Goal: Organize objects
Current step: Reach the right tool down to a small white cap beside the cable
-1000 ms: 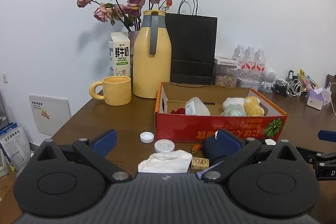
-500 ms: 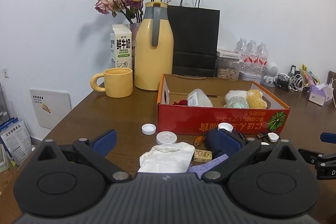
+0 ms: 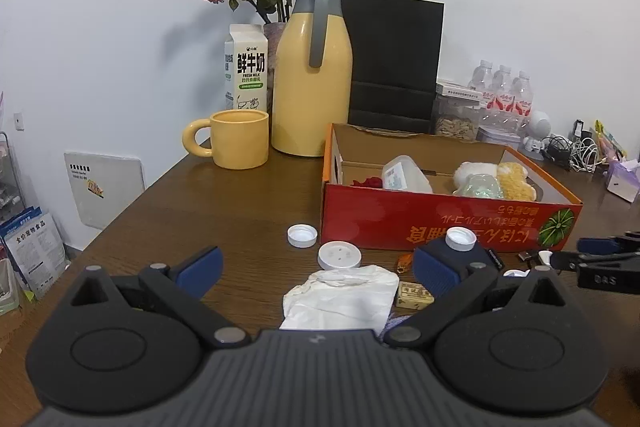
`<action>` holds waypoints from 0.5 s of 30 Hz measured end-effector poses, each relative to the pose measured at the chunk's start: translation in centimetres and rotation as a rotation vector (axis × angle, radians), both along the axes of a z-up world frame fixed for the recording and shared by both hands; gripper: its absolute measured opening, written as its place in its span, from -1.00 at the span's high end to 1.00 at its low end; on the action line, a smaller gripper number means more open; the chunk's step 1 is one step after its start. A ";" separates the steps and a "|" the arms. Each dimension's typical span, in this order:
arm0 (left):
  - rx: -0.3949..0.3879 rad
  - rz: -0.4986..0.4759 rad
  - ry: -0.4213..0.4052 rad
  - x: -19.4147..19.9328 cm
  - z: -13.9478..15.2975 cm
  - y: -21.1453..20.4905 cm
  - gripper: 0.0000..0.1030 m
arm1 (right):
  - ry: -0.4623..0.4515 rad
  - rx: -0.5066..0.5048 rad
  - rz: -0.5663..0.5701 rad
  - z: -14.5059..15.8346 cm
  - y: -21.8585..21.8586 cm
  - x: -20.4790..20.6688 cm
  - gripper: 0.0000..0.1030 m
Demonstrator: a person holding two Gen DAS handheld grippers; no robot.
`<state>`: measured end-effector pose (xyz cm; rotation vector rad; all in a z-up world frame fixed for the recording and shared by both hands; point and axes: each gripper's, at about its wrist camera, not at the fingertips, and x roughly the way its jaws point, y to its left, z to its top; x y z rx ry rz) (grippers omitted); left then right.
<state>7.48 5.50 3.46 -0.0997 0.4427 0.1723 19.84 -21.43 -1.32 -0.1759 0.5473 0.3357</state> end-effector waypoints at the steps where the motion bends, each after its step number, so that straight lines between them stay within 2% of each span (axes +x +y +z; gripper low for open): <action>1: 0.000 0.001 0.003 0.1 -0.1 0.0 -1.00 | 0.011 -0.005 0.005 -0.2 0.2 0.6 0.10; 5: 0.001 0.004 0.010 0.3 -0.3 0.0 -1.00 | 0.065 -0.022 0.004 -1.3 1.0 2.6 0.27; 8: -0.002 0.010 0.013 0.7 -0.4 0.2 -1.00 | 0.077 0.002 0.008 -1.5 0.7 2.7 0.39; 15: -0.004 0.005 0.021 1.1 -0.6 -0.3 -1.00 | 0.058 0.015 0.011 -1.3 0.6 2.2 0.40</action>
